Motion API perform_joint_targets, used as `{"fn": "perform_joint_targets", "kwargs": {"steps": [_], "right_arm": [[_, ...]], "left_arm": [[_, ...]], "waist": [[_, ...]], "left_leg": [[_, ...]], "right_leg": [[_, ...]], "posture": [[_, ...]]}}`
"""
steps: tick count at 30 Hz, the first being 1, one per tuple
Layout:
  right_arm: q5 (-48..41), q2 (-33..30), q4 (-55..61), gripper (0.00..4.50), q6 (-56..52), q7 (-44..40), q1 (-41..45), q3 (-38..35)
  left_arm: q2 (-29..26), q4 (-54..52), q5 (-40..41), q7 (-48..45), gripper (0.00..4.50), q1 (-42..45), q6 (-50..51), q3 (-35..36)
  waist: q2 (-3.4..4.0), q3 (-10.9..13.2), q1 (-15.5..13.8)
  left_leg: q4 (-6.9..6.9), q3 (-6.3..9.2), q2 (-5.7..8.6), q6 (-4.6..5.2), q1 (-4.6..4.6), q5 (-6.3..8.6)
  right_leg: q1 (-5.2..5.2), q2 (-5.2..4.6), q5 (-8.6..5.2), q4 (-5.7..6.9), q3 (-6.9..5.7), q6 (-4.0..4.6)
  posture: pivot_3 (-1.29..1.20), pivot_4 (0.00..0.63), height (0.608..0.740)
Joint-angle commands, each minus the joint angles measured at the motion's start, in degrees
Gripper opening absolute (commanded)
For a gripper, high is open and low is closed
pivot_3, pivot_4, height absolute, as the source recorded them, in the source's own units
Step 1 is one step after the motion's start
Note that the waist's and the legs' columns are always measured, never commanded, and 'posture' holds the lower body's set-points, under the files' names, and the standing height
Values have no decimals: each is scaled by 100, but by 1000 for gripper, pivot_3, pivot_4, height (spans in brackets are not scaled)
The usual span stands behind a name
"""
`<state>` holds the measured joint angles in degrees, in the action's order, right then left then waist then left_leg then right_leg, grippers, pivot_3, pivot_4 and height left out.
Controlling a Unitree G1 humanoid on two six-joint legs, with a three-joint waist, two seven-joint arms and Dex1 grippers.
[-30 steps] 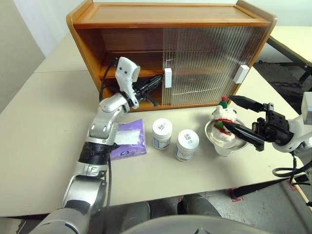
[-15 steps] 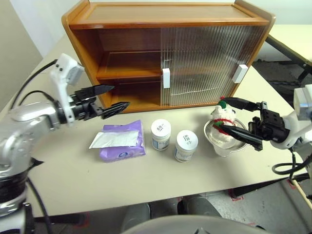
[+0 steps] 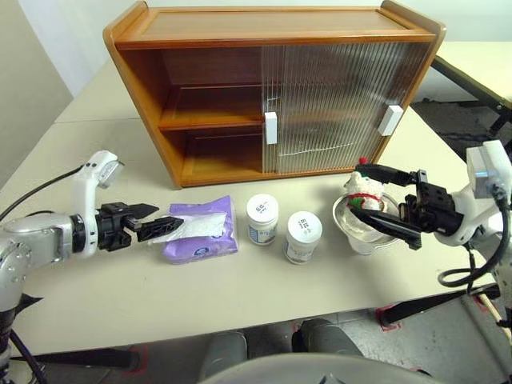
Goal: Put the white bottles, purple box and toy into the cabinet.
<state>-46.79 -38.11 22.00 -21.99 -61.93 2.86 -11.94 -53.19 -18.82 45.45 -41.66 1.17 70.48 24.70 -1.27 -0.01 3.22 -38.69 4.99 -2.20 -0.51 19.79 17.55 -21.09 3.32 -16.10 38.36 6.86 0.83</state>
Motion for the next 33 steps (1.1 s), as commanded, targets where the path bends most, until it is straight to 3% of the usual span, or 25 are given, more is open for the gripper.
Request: {"fn": "perform_joint_targets", "kwargs": {"steps": [1,4,7,18,26,33], "right_arm": [[28,17,147,4500,45,31,-73,-13],[43,35,140,4500,35,70,-5,8],[62,33,127,4500,45,84,36,3],[142,110,108,4500,131,138,60,41],[182,146,78,4500,147,126,115,56],[202,170,39,4500,138,116,161,84]], "left_arm": [[796,-45,444,675,4469,363,758,256],[1271,4,222,1260,4469,443,1193,187],[1692,-41,255,1592,3826,485,1674,312],[1548,-46,-91,1594,22,-147,1406,-57],[1660,155,6,1494,22,8,1042,357],[1941,-117,671,1628,22,613,1598,1409]], "waist": [[7,-7,-1],[13,-11,13],[7,-12,36],[5,-14,93],[5,-14,97],[-1,-12,95]], "left_leg": [[0,-21,0,-1,-2,-1],[-1,-52,-6,5,-15,-5],[0,-62,-6,4,-35,-7],[9,-84,0,5,-98,-6],[18,-82,-1,6,-94,-4],[20,-80,-5,5,-85,-4]], "right_leg": [[1,1,0,0,0,0],[9,0,9,2,12,-4],[23,3,14,2,17,-6],[48,24,2,-4,33,-22],[38,26,-3,-4,40,-19],[48,34,0,-4,40,-15]], "posture": [[-126,0,740],[-126,0,740],[-126,0,740],[-129,0,740],[-123,0,740],[-123,0,740]]}}
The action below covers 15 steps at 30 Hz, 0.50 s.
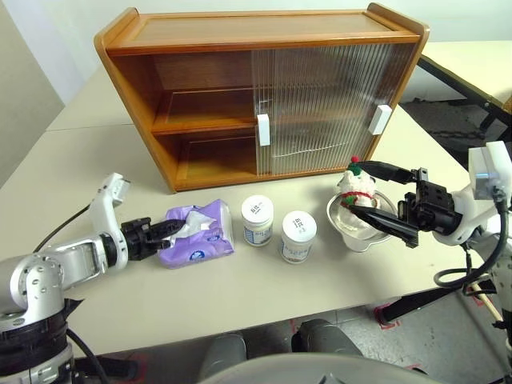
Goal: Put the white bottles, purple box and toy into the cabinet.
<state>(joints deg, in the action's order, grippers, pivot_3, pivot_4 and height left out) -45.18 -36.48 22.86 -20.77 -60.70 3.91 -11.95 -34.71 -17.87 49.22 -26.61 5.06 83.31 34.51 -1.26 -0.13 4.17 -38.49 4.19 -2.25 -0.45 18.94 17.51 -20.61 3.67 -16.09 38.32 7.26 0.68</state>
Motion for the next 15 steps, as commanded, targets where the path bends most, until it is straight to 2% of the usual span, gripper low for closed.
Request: {"fn": "perform_joint_targets", "kwargs": {"steps": [1,8,15], "right_arm": [[42,8,-59,4500,22,-22,50,79],[52,28,-130,4500,34,-88,84,106],[71,30,-251,4500,52,-176,181,135]], "left_arm": [[146,-283,371,160,22,300,423,538],[555,-687,664,594,22,863,911,995],[553,-722,776,768,22,763,919,905]], "waist": [[-2,1,-3],[-8,5,-37],[-9,6,-56]], "left_leg": [[0,0,-1,0,2,0],[0,-1,-3,-5,-1,-3],[1,3,-11,-8,-8,-5]], "right_leg": [[1,2,0,0,-1,0],[8,11,-5,-2,7,-8],[12,24,-4,-1,14,-10]], "posture": [[-115,1,740],[-97,4,740],[-93,4,740]]}}
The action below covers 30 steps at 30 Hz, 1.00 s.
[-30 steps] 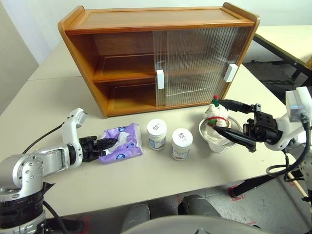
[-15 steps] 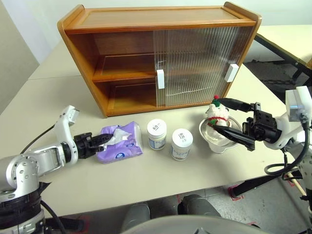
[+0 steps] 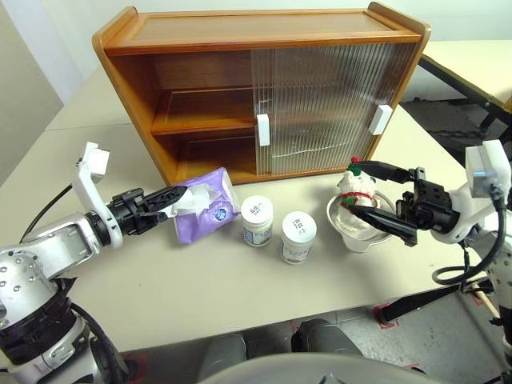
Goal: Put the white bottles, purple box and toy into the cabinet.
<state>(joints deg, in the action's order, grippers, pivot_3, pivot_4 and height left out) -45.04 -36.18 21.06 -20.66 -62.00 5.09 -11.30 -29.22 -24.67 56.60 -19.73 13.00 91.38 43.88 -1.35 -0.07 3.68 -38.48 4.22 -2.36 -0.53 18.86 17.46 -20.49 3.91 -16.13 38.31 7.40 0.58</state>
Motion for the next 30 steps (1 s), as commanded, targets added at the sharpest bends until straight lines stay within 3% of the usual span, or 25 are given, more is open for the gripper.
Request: {"fn": "perform_joint_targets", "kwargs": {"steps": [1,18,22,30], "right_arm": [[53,-4,-70,4500,36,-42,73,68],[64,-2,-172,4500,128,-145,64,58],[67,-5,-218,4500,168,-199,51,39],[61,5,-177,4500,221,-195,-55,-2]], "left_arm": [[28,-44,61,104,22,-8,112,-28],[581,103,1542,1545,22,1434,-159,354],[632,197,1572,2126,22,2048,-836,110],[585,313,1537,2703,22,2381,-1830,-710]], "waist": [[-2,1,-15],[-26,8,-85],[-35,15,-103],[-55,26,-102]], "left_leg": [[0,1,-1,0,0,0],[-15,0,0,-5,-2,-3],[-32,1,0,-5,-5,-4],[-36,-4,4,-4,-15,-5]], "right_leg": [[0,1,0,0,1,0],[12,5,15,-1,1,-23],[24,7,20,-1,1,-33],[37,6,25,-8,5,-41]], "posture": [[-93,4,740],[-88,0,740],[-84,0,740],[-97,0,740]]}}
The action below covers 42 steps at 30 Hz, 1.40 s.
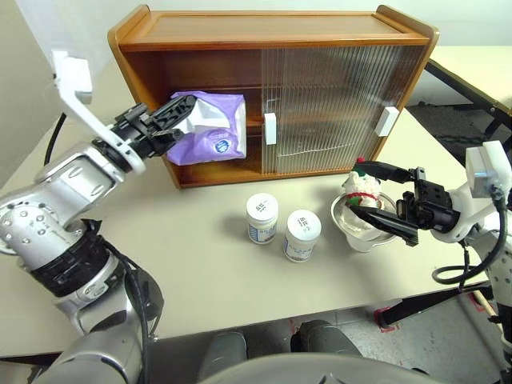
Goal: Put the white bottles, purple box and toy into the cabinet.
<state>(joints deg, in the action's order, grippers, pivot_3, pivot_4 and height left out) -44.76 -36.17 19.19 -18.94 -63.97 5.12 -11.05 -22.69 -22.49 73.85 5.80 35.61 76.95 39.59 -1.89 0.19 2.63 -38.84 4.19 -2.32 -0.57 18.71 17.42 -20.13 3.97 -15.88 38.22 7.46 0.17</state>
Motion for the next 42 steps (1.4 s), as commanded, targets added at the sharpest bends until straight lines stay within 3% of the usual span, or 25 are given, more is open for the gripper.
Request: {"fn": "perform_joint_targets", "kwargs": {"steps": [1,16,22,27,31,41,42], "right_arm": [[28,4,31,4500,43,17,-72,-30],[-54,8,274,4500,-38,303,-105,-42],[-126,-12,385,4500,-92,411,-140,-70],[-148,-37,434,4500,-100,451,-194,-89],[-145,-30,451,4500,-85,473,-234,-82],[-100,16,319,4500,-9,394,-221,-36],[-97,20,306,4500,-4,382,-215,-31]], "left_arm": [[-38,148,-382,200,22,178,-602,-426],[128,1402,-3834,-486,22,439,-3623,-2787],[250,2537,-4878,-586,22,786,-4748,-2975],[388,3084,-5259,-636,22,1101,-5125,-2989],[485,3007,-5125,-919,949,1204,-4983,-2933],[192,1113,-3924,-1169,4458,641,-2829,-2523],[140,929,-3838,-1161,4458,586,-2647,-2487]], "waist": [[-1,1,3],[-15,10,50],[-18,12,63],[-19,13,76],[-19,13,89],[-19,13,122],[-19,13,122]], "left_leg": [[1,0,0,0,0,0],[0,3,6,6,17,4],[0,6,7,7,20,5],[0,7,8,8,26,5],[1,6,9,13,33,8],[1,3,12,15,41,10],[1,3,12,15,42,10]], "right_leg": [[-1,0,0,0,0,0],[-7,1,-14,-10,-2,-33],[-8,1,-25,-11,-3,-59],[-7,1,-22,-17,-3,-66],[-8,1,-10,-26,-4,-87],[-8,2,-16,-34,-9,-72],[-8,2,-18,-34,-10,-67]], "posture": [[-97,0,740],[-122,0,740],[-130,0,740],[-134,0,740],[-137,0,740],[-120,0,740],[-120,0,740]]}}
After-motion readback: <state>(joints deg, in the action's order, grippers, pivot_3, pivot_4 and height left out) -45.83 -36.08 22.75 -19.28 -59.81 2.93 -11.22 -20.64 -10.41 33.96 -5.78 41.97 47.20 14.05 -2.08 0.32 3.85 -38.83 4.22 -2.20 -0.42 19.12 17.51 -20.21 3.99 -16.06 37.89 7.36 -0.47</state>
